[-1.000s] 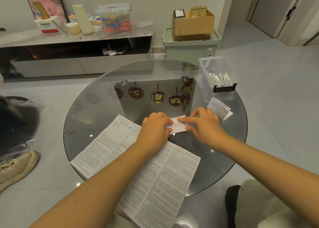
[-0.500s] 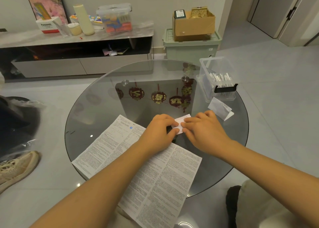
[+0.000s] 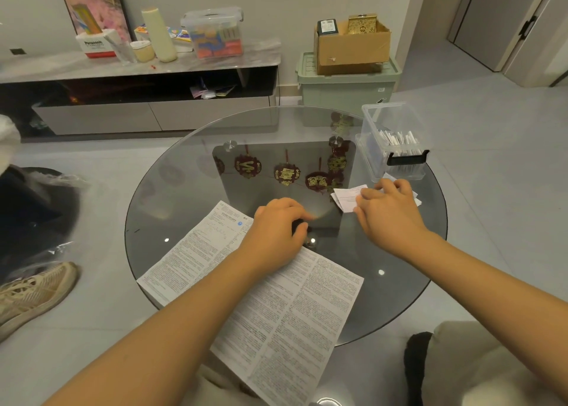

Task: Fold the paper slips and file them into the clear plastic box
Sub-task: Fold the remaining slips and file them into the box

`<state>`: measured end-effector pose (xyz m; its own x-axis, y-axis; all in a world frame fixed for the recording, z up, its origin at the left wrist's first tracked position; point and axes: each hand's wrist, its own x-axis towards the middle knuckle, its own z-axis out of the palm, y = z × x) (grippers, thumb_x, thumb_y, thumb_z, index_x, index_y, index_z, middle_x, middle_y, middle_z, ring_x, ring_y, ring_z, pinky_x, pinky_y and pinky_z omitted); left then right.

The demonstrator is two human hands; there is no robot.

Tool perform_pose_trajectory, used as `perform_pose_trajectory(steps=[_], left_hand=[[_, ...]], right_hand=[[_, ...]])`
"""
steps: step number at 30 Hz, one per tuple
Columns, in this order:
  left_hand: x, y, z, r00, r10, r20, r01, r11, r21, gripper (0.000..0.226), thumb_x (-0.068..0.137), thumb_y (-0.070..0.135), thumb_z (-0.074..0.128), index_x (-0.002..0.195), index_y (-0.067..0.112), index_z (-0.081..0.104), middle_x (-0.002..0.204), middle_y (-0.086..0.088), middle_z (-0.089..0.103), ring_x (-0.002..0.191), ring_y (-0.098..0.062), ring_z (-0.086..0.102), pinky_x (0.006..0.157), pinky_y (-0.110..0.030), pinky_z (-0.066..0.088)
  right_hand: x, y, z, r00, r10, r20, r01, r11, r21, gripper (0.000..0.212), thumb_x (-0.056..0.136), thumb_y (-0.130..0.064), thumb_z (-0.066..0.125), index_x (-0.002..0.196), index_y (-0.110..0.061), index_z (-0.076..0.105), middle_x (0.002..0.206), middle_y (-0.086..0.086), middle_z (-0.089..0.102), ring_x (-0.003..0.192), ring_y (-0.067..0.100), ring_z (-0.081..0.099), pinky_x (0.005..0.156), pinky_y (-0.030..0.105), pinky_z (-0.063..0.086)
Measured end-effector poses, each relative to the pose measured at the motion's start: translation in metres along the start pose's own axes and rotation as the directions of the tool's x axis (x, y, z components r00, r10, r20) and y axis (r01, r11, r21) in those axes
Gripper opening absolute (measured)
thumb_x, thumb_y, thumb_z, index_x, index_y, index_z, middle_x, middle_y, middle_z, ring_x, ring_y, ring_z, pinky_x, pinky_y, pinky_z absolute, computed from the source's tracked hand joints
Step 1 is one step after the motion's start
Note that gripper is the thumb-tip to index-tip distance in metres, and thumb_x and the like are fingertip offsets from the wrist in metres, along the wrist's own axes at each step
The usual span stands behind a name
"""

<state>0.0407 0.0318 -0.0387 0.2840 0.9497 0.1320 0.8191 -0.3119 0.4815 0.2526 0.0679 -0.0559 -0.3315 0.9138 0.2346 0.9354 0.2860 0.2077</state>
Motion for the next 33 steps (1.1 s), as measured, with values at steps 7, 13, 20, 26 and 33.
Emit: perform_pose_trajectory(steps=[7, 13, 20, 26, 33], left_hand=[[-0.019, 0.002, -0.016, 0.996, -0.092, 0.005, 0.090, 0.984, 0.155, 0.028, 0.095, 0.032, 0.048, 0.118, 0.025, 0.061, 0.120, 0.006, 0.052, 0.114, -0.012, 0.041, 0.098, -0.026, 0.027], [-0.041, 0.011, -0.033, 0.971, -0.229, 0.065, 0.184, 0.894, 0.408, 0.040, 0.094, 0.045, 0.040, 0.125, 0.023, 0.053, 0.121, 0.000, 0.053, 0.109, -0.018, 0.049, 0.091, -0.030, 0.040], [-0.058, 0.009, -0.032, 0.849, -0.303, 0.433, 0.093, 0.892, 0.441, 0.071, 0.090, 0.061, 0.038, 0.143, 0.015, 0.027, 0.152, -0.010, 0.022, 0.138, -0.024, 0.025, 0.108, -0.040, 0.030], [-0.039, -0.020, -0.029, 0.792, -0.194, 0.580, -0.020, 0.940, 0.341, 0.077, 0.096, 0.050, 0.037, 0.148, 0.027, -0.014, 0.155, 0.002, -0.025, 0.142, -0.014, -0.022, 0.117, -0.040, -0.010], [-0.014, -0.036, -0.029, 0.822, -0.105, 0.559, -0.092, 0.945, 0.313, 0.076, 0.094, 0.048, 0.045, 0.147, 0.040, -0.008, 0.154, 0.000, -0.028, 0.140, -0.016, -0.028, 0.115, -0.050, -0.011]], right_hand=[[-0.010, -0.012, -0.016, 0.985, -0.006, -0.174, 0.039, 0.981, 0.191, 0.012, 0.081, -0.020, 0.065, 0.087, -0.012, 0.071, 0.086, 0.001, 0.072, 0.085, 0.028, 0.056, 0.077, 0.035, 0.023], [-0.024, -0.026, -0.028, 0.991, -0.074, -0.111, 0.107, 0.937, 0.333, 0.019, 0.087, -0.024, 0.060, 0.099, -0.016, 0.072, 0.092, -0.003, 0.071, 0.090, 0.024, 0.051, 0.078, 0.032, 0.022], [-0.041, -0.057, -0.040, 0.954, -0.298, 0.041, 0.250, 0.861, 0.442, 0.033, 0.094, -0.039, 0.040, 0.107, -0.024, 0.066, 0.102, -0.010, 0.065, 0.097, 0.012, 0.046, 0.083, 0.025, 0.034], [-0.040, -0.063, -0.046, 0.927, -0.362, 0.098, 0.280, 0.843, 0.459, 0.042, 0.093, -0.046, 0.044, 0.129, -0.029, 0.054, 0.123, -0.014, 0.056, 0.109, 0.011, 0.043, 0.091, 0.024, 0.031], [-0.039, -0.061, -0.046, 0.875, -0.424, 0.235, 0.286, 0.843, 0.456, 0.074, 0.077, -0.069, 0.052, 0.141, -0.038, 0.032, 0.134, -0.015, 0.034, 0.118, 0.007, 0.028, 0.090, 0.017, 0.020]])
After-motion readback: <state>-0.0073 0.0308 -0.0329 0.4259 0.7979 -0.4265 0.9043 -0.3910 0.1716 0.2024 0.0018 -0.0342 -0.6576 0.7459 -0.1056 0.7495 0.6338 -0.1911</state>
